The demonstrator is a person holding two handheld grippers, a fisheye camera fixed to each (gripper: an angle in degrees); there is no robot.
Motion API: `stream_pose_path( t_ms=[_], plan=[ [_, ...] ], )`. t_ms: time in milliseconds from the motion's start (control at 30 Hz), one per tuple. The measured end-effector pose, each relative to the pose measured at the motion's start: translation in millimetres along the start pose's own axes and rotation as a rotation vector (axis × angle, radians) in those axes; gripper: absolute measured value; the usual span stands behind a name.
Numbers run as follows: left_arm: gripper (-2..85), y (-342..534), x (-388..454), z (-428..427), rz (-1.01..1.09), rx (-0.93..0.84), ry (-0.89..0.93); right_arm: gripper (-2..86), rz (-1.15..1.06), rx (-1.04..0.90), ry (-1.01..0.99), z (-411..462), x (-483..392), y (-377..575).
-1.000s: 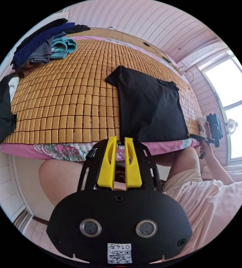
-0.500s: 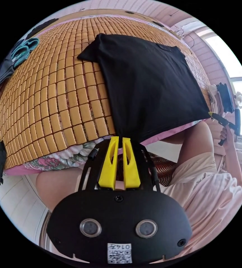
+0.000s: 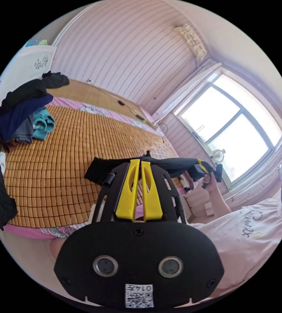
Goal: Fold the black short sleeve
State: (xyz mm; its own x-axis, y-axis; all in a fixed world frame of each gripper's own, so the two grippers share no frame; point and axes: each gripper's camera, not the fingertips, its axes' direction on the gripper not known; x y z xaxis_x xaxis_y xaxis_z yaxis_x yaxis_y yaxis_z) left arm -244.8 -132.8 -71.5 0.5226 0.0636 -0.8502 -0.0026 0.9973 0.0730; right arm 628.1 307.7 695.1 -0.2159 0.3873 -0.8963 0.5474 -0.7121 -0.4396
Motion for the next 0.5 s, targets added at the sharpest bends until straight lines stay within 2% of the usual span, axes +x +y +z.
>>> stream_pose_path(
  t_ms=[67,267,367,500],
  plan=[
    [-1.0,-9,22,-34,0.075,0.097,0.038,0.5,-0.100,0.107,-0.113,-44,-40,-17],
    [-1.0,-38,92,-137,0.313,0.374,0.123,0.5,-0.401,0.269,-0.318,-135,-160,-64],
    [-1.0,-54,104,-158,0.369,0.434,0.129,0.5,-0.471,0.273,-0.304,-146,-192,-87],
    [-1.0,-89,70,-117,0.247,0.320,-0.002,0.5,-0.398,0.095,-0.129,-88,-175,-121]
  ],
)
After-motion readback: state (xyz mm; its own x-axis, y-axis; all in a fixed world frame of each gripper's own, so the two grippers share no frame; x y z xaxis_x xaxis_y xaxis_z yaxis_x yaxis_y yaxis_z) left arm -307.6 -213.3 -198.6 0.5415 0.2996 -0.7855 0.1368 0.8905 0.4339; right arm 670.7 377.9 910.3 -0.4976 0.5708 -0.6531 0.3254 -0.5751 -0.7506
